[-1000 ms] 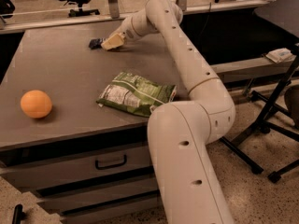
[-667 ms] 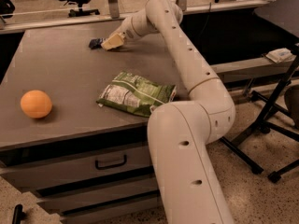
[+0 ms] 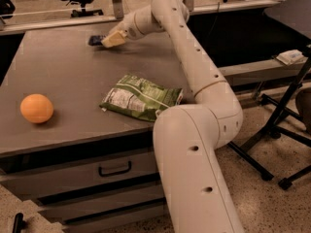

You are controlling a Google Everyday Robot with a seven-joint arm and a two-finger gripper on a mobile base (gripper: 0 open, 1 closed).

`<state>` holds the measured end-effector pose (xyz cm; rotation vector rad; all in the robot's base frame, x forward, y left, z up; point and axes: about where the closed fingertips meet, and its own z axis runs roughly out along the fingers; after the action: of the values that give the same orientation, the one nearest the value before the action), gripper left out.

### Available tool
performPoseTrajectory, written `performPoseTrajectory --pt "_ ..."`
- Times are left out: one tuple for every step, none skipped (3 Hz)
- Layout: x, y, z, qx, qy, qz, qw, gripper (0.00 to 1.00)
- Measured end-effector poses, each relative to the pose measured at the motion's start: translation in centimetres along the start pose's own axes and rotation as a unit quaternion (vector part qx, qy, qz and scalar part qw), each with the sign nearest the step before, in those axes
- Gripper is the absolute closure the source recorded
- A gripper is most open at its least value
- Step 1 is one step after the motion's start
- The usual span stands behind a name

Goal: Move rxbar blueberry near green jalapeno chip bag

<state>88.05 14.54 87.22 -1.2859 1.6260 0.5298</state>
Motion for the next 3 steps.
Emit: performPoseTrajectory --pt "-4.8 2.5 -0.2 -0.038 -0.058 -0.039 0.9968 0.87" --pt "-7.9 3.9 -0.7 -0.050 -0.083 -0.070 0.9928 0.92" --pt "-9.5 3.8 -1.7 -0.039 -0.083 -0.071 0.9933 1.00"
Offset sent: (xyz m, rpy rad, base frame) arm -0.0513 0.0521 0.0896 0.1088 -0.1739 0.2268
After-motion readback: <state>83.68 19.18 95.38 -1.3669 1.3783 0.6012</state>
